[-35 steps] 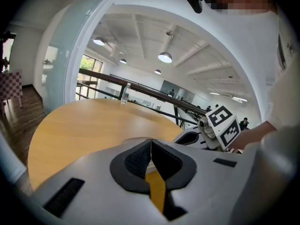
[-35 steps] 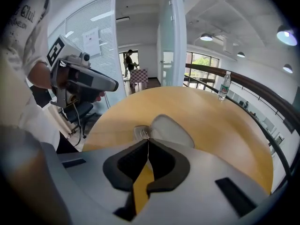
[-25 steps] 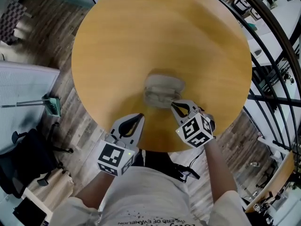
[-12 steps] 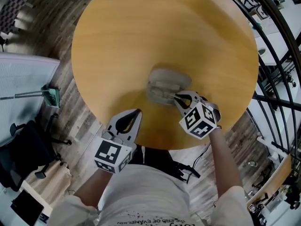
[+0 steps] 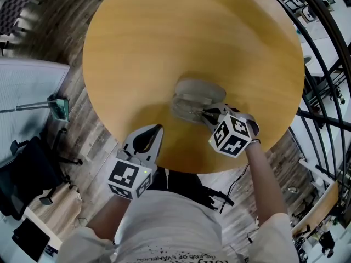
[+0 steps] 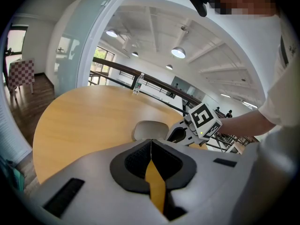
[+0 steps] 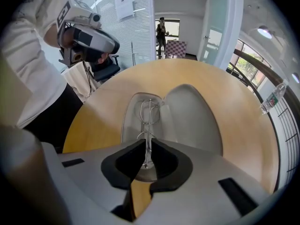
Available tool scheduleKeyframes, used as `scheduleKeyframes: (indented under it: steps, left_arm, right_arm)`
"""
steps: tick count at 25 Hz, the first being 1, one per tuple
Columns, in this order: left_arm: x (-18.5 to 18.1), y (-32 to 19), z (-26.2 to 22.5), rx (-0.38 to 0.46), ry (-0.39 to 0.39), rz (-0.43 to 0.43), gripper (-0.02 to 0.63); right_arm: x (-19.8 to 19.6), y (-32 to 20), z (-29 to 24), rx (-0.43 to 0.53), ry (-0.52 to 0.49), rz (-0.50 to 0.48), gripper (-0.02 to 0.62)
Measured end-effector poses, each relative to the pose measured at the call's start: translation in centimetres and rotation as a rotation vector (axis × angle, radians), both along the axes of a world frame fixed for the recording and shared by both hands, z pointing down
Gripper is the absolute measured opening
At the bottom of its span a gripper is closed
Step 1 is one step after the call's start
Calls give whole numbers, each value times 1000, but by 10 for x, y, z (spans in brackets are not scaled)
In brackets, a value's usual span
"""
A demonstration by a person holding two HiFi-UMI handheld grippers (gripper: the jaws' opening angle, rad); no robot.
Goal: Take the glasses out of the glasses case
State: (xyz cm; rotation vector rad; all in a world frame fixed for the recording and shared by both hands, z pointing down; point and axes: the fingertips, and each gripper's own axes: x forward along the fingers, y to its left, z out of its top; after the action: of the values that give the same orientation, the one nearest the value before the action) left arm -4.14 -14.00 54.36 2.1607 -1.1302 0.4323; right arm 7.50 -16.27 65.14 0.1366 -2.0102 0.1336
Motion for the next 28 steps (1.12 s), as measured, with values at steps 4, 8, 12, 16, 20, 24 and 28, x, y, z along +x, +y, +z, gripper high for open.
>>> scheduleKeyframes:
  steps: [4,8,12,16,20,24,28]
  left_arm:
    - [-2,0,-1,-1,1,-7,25]
    - [-7,1,0,-6,1,-14,25]
    - [-8,2,0,-7,5,-19,25]
    - [-7,4,0,-10,9,-18,25]
    - [-7,6,-1,-8,9,-18,25]
    - [-8,7,-3,-3,9,-20,25]
    - [-7,8,-7,10,11,-16,25]
  right_arm:
    - [-2,4,5,-20,25,-39,49]
    - [-5,5,9,-36,46,-63,49]
    - [-7,7,12,-76,41,-58,43]
    - [-6,8,11,-60,44,-75,34]
    - [-7,5,5,-18,37,-81,32]
    - [-6,2,-1,7,37,-92,32]
    - [-3,1,-6,19,39,-94,32]
